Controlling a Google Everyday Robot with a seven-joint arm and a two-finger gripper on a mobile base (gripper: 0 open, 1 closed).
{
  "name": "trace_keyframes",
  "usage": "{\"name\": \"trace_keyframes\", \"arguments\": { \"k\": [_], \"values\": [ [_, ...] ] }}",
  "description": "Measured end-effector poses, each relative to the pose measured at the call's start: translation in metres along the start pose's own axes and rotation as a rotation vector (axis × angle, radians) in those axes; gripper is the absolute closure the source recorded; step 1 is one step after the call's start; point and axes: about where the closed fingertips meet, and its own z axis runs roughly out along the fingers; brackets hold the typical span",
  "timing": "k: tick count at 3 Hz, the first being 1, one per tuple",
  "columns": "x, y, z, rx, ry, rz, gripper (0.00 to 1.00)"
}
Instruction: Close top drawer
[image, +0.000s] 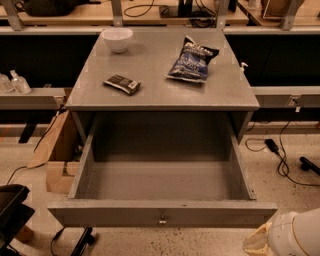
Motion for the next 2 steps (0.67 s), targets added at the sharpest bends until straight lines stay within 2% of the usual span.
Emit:
{"name": "trace_keyframes", "arguments": {
  "k": [1,2],
  "values": [
    [0.006,-0.011,0.038,-0.008,-0.065,-0.029,1.00],
    [-0.011,-0.038,0.072,-0.001,-0.110,-0.108,1.00]
  ]
}}
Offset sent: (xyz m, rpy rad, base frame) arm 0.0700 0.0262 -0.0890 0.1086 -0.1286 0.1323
